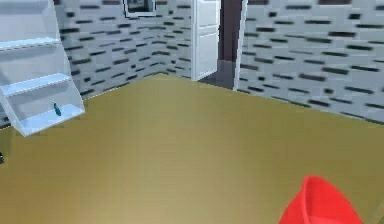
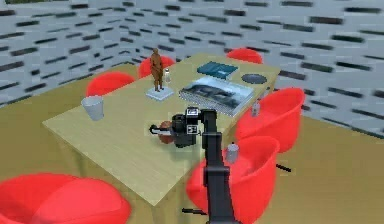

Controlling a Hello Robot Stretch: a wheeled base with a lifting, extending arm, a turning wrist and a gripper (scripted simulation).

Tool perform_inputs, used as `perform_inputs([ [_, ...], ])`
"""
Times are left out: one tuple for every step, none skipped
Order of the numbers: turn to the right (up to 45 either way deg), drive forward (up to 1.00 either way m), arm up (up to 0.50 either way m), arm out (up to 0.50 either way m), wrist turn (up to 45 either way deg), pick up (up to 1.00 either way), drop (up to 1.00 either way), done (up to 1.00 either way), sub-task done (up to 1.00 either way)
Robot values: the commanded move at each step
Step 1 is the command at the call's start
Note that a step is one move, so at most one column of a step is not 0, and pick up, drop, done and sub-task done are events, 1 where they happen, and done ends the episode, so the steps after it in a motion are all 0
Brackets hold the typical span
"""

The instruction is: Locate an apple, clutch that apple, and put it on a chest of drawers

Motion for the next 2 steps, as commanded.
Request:
perform_inputs([
  [0.0,0.00,0.18,0.00,0.0,0.00,0.00,0.00,0.00],
  [0.0,0.00,0.00,0.00,-45.0,0.00,0.00,0.00,0.00],
])
